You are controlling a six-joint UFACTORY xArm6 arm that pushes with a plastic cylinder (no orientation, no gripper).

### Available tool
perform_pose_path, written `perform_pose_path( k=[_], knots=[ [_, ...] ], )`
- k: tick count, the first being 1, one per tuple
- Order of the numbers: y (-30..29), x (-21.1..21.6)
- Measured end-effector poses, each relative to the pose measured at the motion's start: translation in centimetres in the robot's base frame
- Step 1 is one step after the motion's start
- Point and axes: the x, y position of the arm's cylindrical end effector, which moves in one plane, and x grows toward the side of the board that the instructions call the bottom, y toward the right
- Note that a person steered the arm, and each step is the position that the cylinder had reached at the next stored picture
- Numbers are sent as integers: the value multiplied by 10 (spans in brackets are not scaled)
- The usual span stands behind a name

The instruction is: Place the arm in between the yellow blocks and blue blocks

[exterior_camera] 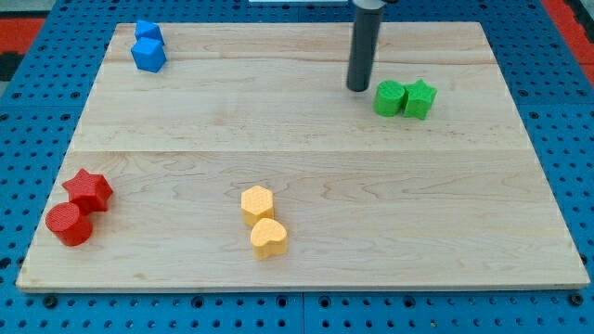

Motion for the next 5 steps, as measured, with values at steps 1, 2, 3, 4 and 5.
perform_pose_path(
  k=[1,2,3,4,5],
  knots=[
    [-43,19],
    [-91,41],
    [-137,61],
    [-171,66],
    [-175,66]
  ],
)
